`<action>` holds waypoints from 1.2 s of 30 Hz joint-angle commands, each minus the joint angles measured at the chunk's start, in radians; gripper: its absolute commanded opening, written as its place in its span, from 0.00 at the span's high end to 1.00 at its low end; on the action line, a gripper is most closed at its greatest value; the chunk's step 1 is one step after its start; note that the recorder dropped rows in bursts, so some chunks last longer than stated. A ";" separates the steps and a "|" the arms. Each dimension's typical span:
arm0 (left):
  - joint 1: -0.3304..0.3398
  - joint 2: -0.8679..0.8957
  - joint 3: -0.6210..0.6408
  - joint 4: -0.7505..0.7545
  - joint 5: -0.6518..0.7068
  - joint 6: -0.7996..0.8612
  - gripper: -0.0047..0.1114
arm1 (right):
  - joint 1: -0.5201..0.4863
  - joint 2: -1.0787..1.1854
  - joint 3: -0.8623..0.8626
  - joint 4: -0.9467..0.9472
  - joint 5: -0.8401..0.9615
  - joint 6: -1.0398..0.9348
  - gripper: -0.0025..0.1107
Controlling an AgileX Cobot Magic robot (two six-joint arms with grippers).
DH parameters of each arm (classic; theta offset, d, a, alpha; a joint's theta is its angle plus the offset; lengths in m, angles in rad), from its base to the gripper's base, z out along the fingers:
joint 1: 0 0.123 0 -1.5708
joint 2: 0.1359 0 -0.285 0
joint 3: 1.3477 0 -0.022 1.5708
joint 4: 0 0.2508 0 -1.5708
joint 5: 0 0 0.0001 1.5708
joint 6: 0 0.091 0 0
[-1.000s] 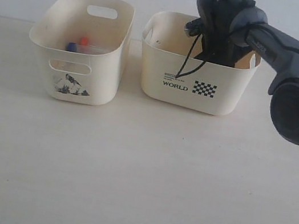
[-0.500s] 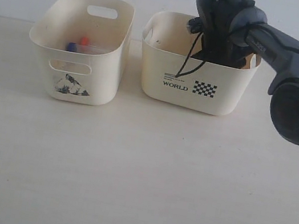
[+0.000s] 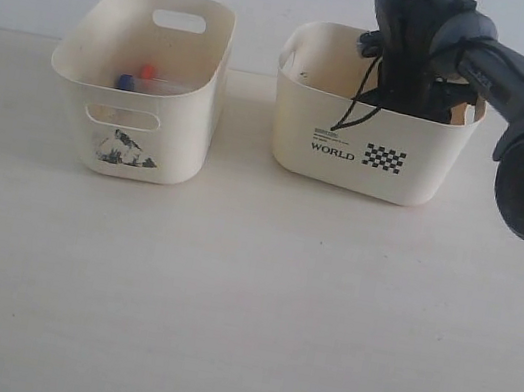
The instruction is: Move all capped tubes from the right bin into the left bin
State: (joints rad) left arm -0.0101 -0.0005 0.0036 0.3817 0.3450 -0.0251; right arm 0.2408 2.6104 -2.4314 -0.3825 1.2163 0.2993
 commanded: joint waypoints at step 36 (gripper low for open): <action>0.000 0.000 -0.004 0.001 -0.004 -0.010 0.92 | 0.018 -0.065 0.000 -0.007 0.005 -0.021 0.43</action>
State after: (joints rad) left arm -0.0101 -0.0005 0.0036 0.3817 0.3450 -0.0251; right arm 0.2685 2.5638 -2.4314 -0.4081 1.2179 0.2630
